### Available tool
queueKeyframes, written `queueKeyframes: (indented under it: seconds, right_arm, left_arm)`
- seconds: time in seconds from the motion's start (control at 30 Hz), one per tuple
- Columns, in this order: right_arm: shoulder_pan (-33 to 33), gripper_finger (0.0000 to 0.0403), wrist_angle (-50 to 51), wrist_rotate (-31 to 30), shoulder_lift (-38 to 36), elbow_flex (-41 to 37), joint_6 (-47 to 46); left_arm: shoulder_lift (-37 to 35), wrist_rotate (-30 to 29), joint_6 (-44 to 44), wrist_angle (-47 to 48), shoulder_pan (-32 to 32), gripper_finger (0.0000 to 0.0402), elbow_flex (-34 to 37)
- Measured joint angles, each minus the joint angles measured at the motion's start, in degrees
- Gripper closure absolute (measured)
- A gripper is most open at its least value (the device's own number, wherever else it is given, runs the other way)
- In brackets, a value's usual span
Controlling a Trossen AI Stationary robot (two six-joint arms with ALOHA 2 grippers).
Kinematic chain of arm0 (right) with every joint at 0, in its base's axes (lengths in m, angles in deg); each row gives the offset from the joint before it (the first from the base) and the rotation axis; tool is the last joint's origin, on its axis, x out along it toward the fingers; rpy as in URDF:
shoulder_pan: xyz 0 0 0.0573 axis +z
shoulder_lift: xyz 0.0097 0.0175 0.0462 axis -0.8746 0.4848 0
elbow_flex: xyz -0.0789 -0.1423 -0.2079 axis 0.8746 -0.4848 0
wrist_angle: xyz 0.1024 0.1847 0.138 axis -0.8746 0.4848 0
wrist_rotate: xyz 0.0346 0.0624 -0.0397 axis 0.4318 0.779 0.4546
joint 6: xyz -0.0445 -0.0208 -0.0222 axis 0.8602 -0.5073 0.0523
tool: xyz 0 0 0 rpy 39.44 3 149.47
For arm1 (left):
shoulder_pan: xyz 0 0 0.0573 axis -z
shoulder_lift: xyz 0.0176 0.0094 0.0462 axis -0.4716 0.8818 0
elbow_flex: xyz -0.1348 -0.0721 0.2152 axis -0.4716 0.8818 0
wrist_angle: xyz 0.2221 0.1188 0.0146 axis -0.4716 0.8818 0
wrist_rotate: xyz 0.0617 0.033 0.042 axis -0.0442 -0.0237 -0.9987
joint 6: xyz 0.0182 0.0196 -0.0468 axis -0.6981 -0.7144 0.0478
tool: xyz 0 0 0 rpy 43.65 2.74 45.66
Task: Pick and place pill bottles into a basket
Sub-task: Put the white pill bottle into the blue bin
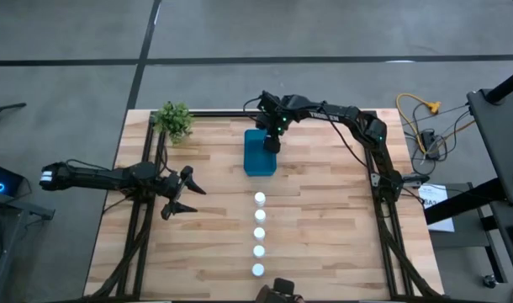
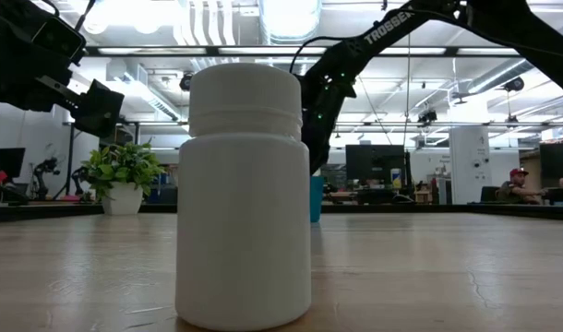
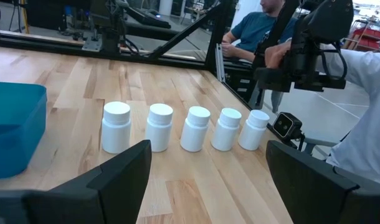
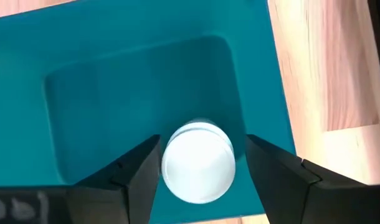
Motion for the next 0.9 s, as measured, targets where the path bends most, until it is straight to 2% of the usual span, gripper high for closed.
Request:
queueKeyframes:
  seconds: [0.3, 0.53, 0.9]
  right_arm:
    - [0.0, 0.0181, 6.4, 0.0, -0.1, 5.3, 0.0]
    - [0.5, 0.0182, 15.1, 0.0, -0.2, 14.0, 0.0]
    - [8.9, 0.0181, 22.8, 4.5, -0.2, 21.9, -1.5]
  left_arm:
    - [0.0, 0.0, 0.0, 0.0, 0.0, 0.0102, 0.0]
    - [0.0, 0.0, 0.0, 0.0, 0.0, 0.0102, 0.0]
    - [0.0, 0.0, 0.0, 0.0, 0.0, 0.0102, 0.0]
